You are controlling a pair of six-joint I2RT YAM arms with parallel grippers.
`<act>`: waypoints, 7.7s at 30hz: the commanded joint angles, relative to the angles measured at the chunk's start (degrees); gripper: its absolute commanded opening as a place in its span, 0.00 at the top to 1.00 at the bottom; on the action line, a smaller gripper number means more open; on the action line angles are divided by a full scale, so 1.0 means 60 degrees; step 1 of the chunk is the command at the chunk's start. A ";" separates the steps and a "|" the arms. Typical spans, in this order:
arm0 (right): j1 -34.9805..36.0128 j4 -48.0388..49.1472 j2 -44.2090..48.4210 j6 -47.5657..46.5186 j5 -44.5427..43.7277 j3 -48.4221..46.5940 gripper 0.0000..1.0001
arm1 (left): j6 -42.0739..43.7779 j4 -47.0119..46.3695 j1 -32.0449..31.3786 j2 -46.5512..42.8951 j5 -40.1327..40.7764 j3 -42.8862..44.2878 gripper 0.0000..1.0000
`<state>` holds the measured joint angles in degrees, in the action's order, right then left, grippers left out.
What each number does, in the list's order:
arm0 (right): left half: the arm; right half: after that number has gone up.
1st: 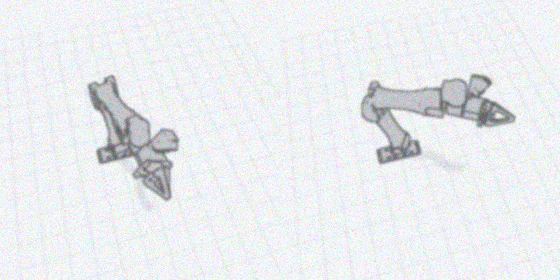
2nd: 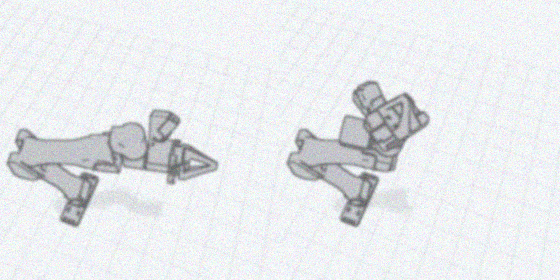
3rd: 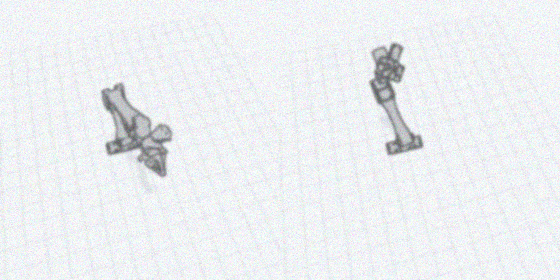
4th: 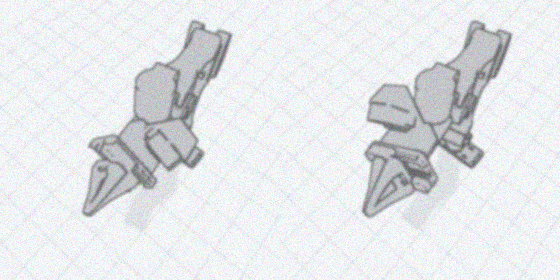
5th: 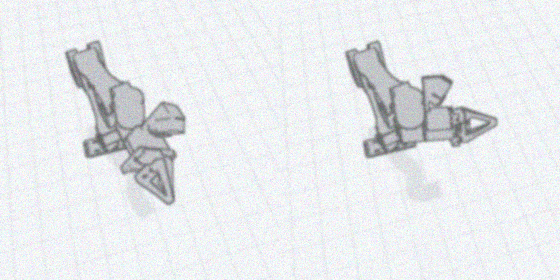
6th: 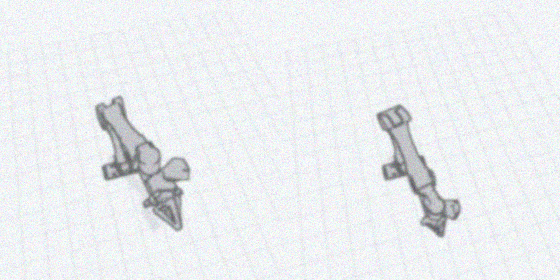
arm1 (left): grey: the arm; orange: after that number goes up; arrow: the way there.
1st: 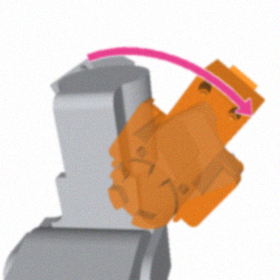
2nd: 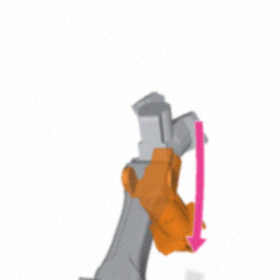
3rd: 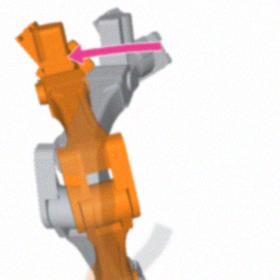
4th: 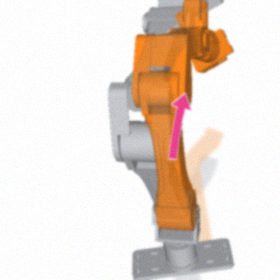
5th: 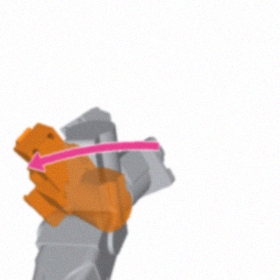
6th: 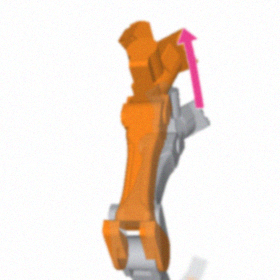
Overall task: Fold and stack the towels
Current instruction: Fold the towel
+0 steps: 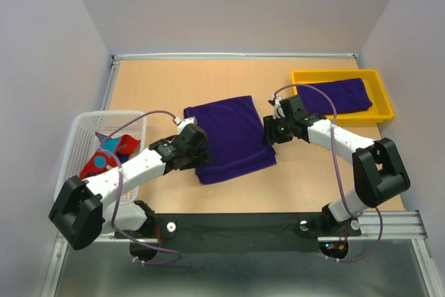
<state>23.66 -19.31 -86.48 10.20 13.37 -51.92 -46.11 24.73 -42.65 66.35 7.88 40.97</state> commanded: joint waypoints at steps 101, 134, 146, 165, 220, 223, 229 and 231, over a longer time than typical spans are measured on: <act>-0.0750 0.0289 0.2592 0.2929 -0.0822 0.3160 0.60 | -0.1969 -0.0518 -0.0684 -0.1654 -0.2397 -0.2873 1.00; -0.0750 -0.0238 0.2943 0.3019 -0.0673 0.3031 0.98 | -0.1954 -0.0650 -0.0713 -0.1771 -0.2046 -0.3240 1.00; -0.0750 -0.0312 0.2694 0.2315 -0.0455 0.2135 0.99 | -0.1998 -0.0650 -0.0743 -0.1742 -0.2002 -0.3254 1.00; -0.0750 -0.0620 0.2900 0.3325 -0.0163 0.3541 0.75 | -0.1939 -0.0592 -0.0801 -0.1858 -0.2002 -0.3196 1.00; -0.0765 -0.0839 0.2386 0.2885 -0.1364 0.3248 0.99 | -0.2349 -0.0460 -0.0933 -0.2401 -0.1694 -0.3298 1.00; -0.0750 -0.0781 0.2284 0.2944 -0.1275 0.3380 1.00 | -0.2393 -0.0343 -0.0933 -0.2429 -0.1607 -0.3254 1.00; -0.0750 -0.0708 0.2225 0.2988 -0.1319 0.3424 0.99 | -0.2526 -0.0255 -0.0933 -0.2547 -0.1445 -0.3254 1.00; -0.0750 -0.0678 0.2283 0.2945 -0.1319 0.3395 0.99 | -0.2511 -0.0240 -0.0933 -0.2547 -0.1474 -0.3225 0.96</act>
<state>19.46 -25.04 -72.49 28.27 7.73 -32.60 -60.75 21.06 -47.94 51.59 -2.63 21.98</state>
